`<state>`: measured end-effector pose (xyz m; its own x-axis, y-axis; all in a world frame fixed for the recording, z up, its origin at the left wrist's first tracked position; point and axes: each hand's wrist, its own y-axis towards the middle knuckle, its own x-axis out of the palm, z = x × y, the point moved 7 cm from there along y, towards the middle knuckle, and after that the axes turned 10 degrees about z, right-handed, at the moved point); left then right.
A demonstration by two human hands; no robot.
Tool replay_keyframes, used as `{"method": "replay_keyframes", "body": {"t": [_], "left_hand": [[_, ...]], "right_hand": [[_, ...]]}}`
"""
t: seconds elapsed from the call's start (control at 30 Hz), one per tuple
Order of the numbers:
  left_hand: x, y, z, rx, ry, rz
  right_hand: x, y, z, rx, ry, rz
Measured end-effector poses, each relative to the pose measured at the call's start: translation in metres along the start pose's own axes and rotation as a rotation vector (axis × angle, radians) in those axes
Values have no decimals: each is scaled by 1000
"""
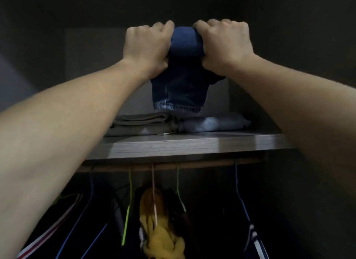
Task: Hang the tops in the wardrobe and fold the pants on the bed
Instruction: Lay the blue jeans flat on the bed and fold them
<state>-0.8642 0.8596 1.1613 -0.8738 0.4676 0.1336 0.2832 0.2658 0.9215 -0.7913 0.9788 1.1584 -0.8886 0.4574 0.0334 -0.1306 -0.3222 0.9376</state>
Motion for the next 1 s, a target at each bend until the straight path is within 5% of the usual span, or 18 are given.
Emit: {"method": "replay_keyframes", "body": {"t": [0.43,0.53,0.63,0.77,0.9,1.0], "left_hand": [[173,-1,63,-77,-198,-246],[211,-57,99,139,-294,-679],[216,-76,121,309,-389,-901],[212,-67,122,327,-383,-882],[208,-80,115,222,-516,-1150],[189,-74,102,109,-602,-1175]], "right_hand": [[144,-19,41,-7,-314,-182],[181,-59,29,-186,-271,-574],[199,-94,33,-29,-85,-1075],[197,-95,37,15,-12,-1034],[189,-98,45,93,43,-1119],[176,-95,47,209,135,-1169]]}}
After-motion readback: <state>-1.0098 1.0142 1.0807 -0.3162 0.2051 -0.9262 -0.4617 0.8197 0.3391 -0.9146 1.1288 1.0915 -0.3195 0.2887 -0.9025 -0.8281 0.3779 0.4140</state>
